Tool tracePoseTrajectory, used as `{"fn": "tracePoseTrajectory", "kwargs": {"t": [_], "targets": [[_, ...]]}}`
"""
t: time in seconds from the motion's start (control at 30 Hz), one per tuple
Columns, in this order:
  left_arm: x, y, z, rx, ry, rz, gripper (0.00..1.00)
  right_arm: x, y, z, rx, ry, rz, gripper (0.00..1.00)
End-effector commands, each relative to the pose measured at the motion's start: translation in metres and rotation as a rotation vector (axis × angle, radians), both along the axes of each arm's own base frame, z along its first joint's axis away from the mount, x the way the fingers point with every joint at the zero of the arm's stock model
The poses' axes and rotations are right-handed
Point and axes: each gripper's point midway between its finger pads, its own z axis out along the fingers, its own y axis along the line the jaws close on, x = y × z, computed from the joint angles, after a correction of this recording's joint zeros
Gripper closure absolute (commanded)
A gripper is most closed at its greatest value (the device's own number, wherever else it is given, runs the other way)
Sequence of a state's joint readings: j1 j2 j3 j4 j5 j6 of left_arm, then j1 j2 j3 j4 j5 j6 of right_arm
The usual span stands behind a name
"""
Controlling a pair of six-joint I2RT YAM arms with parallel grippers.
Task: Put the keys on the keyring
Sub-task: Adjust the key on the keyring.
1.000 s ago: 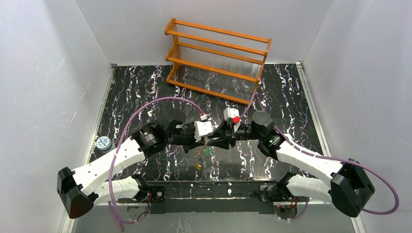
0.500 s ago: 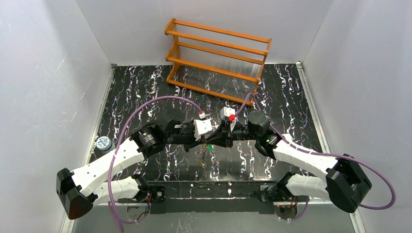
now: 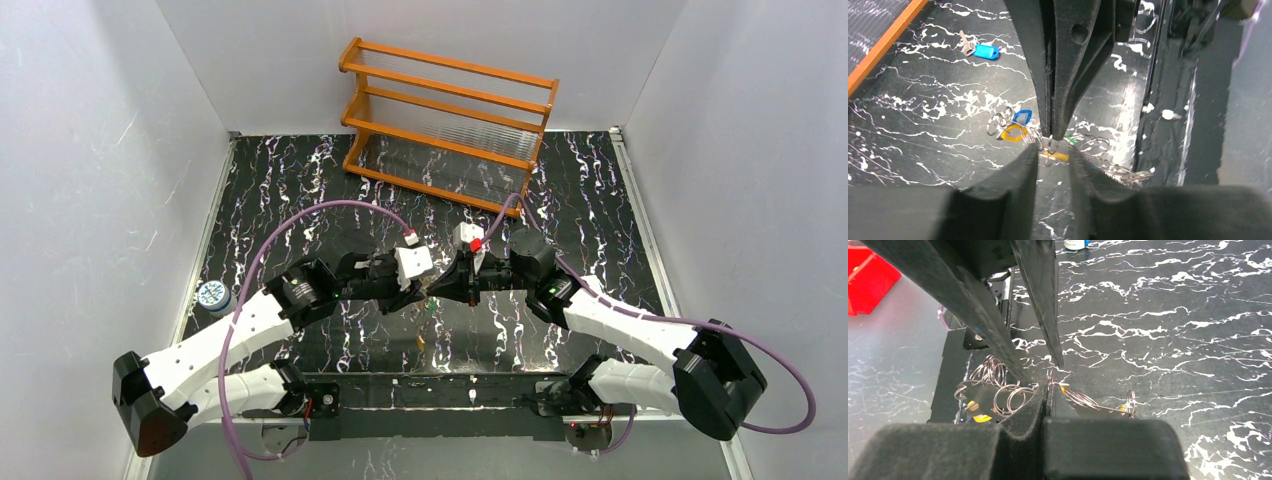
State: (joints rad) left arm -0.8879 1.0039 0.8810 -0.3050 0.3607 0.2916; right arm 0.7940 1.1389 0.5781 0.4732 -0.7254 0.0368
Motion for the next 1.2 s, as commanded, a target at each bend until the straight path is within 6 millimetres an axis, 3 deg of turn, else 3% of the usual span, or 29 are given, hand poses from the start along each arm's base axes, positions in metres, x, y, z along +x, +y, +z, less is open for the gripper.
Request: {"fn": "tracePoseTrajectory", "kwargs": {"t": [0.0, 0.37, 0.57, 0.9, 1.17], "targets": [[-0.001, 0.000, 0.021, -0.104, -0.020, 0.052, 0.66, 0.005, -0.005, 0.017, 0.039, -0.081, -0.044, 0.99], [-0.007, -0.021, 0.012, -0.263, 0.144, 0.041, 0.64, -0.002, -0.025, 0.018, 0.082, -0.139, -0.008, 0.99], [-0.008, -0.021, 0.024, -0.459, 0.230, -0.001, 0.66, -0.004, -0.033, 0.026, 0.122, -0.133, 0.037, 0.99], [-0.011, -0.007, 0.021, -0.538, 0.056, -0.054, 0.68, -0.025, -0.033, 0.045, 0.178, -0.156, 0.179, 0.99], [-0.022, -0.013, 0.028, -0.571, 0.025, -0.151, 0.69, -0.027, -0.033, 0.049, 0.191, -0.150, 0.192, 0.99]]}}
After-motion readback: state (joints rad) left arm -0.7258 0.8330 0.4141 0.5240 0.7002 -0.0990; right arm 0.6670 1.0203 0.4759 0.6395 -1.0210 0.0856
